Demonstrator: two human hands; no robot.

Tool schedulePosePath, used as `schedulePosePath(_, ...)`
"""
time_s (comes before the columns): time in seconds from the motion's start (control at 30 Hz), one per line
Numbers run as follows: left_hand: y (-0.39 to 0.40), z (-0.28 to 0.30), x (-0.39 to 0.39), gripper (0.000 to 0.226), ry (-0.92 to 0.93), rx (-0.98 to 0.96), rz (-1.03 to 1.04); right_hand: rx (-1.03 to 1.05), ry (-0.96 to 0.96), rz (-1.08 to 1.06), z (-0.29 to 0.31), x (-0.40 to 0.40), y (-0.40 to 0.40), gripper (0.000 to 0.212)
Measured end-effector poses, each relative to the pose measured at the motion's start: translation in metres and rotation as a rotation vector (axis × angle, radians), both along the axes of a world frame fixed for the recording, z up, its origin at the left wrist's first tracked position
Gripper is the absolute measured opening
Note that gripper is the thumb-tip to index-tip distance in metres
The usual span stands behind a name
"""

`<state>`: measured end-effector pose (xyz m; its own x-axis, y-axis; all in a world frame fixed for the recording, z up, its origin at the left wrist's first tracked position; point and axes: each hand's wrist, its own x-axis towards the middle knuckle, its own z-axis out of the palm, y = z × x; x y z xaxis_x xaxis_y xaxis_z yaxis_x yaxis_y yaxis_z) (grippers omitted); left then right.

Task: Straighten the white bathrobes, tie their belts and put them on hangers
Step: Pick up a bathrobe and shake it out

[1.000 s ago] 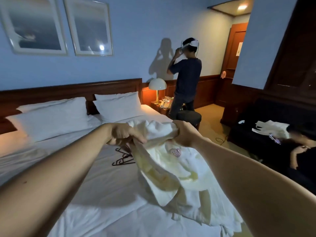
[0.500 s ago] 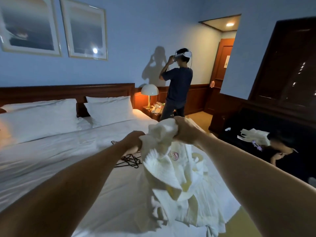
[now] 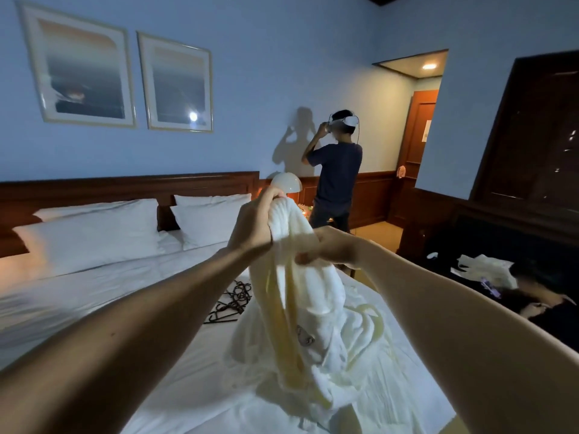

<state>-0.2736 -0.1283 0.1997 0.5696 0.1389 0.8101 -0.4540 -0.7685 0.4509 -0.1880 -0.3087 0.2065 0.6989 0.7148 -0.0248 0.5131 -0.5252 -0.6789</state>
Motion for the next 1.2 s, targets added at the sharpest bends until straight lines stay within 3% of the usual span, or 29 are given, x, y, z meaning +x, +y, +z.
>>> schedulePosePath(0.07, 0.005, 0.005, -0.003, 0.025, -0.016, 0.014, 0.04, 0.008, -0.049, -0.021, -0.003, 0.004, 0.006, 0.027)
schedulePosePath(0.13, 0.015, 0.004, -0.005, 0.019, 0.095, 0.045, 0.118, 0.052, -0.095, -0.033, -0.004, 0.007, 0.005, 0.02)
schedulePosePath(0.23, 0.025, -0.001, -0.013, 0.017, 0.521, -0.024, 0.13, 0.132, -0.234, -0.077, -0.002, 0.0, -0.007, 0.016)
schedulePosePath(0.33, 0.012, -0.019, -0.031, 0.028, 1.028, -0.279, -0.122, 0.202, -0.351, -0.125, -0.006, -0.005, -0.017, 0.005)
schedulePosePath(0.43, -0.014, -0.063, -0.039, 0.03, 1.296, -0.114, -0.234, 0.318, -0.341, -0.198, -0.004, -0.016, -0.018, 0.007)
schedulePosePath(0.53, -0.033, -0.09, -0.042, 0.023, 1.083, 0.04, -0.081, 0.414, -0.302, -0.219, 0.012, -0.029, -0.02, 0.012)
schedulePosePath(0.6, -0.037, -0.087, -0.05, 0.019, 1.0, -0.033, -0.058, 0.489, -0.265, -0.246, 0.025, -0.036, -0.023, 0.013)
schedulePosePath(0.7, -0.044, -0.082, -0.061, 0.049, 0.942, -0.193, -0.167, 0.666, -0.195, -0.258, 0.04, -0.052, -0.028, 0.007)
schedulePosePath(0.77, -0.055, -0.084, -0.063, 0.041, 0.896, -0.156, -0.124, 0.716, -0.216, -0.294, 0.047, -0.062, -0.028, 0.012)
schedulePosePath(0.83, -0.063, -0.082, -0.068, 0.021, 0.833, -0.147, -0.022, 0.685, -0.315, -0.365, 0.053, -0.071, -0.03, 0.011)
schedulePosePath(0.93, -0.054, -0.066, -0.09, 0.021, 0.7, -0.216, 0.167, 0.541, -0.543, -0.41, 0.06, -0.093, -0.048, 0.017)
schedulePosePath(1.0, -0.037, -0.05, -0.116, 0.018, 0.598, -0.318, 0.28, 0.328, -0.681, -0.372, 0.061, -0.116, -0.061, 0.018)
schedulePosePath(1.07, -0.022, -0.026, -0.143, 0.02, 0.502, -0.373, 0.285, 0.173, -0.737, -0.355, 0.059, -0.139, -0.064, 0.015)
schedulePosePath(1.13, -0.01, 0.0, -0.172, 0.027, 0.43, -0.278, 0.248, 0.2, -0.713, -0.398, 0.062, -0.163, -0.06, 0.015)
schedulePosePath(1.2, 0.005, 0.031, -0.207, 0.046, 0.387, 0.008, 0.238, 0.269, -0.699, -0.46, 0.078, -0.185, -0.054, 0.018)
